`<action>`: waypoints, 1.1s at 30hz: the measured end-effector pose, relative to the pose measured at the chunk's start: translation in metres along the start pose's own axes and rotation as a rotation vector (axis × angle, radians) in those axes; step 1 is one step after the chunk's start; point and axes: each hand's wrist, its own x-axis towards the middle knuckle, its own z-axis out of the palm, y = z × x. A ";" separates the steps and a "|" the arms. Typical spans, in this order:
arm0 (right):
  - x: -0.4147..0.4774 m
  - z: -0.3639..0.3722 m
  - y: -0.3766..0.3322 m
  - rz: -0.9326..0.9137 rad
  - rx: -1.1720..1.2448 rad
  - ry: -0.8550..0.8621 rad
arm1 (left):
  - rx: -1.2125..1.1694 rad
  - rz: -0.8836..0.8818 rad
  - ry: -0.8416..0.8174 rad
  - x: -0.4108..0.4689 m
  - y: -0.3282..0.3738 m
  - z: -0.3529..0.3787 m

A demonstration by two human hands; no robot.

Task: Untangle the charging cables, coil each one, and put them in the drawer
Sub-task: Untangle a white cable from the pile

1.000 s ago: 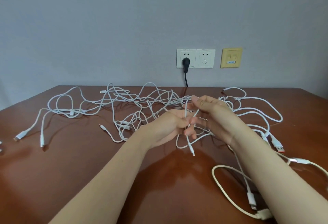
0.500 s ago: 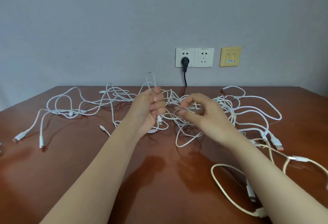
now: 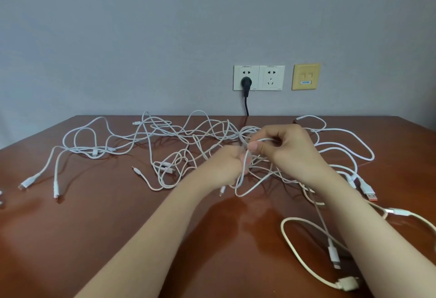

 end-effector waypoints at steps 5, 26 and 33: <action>0.004 -0.002 0.009 0.044 -0.039 0.144 | -0.130 -0.011 -0.078 0.003 0.006 0.016; 0.000 0.006 0.013 -0.154 -0.309 0.097 | -0.293 0.077 -0.460 -0.018 0.008 -0.001; 0.001 0.005 0.015 -0.229 -0.270 0.131 | -0.071 0.208 -0.313 -0.016 0.012 0.002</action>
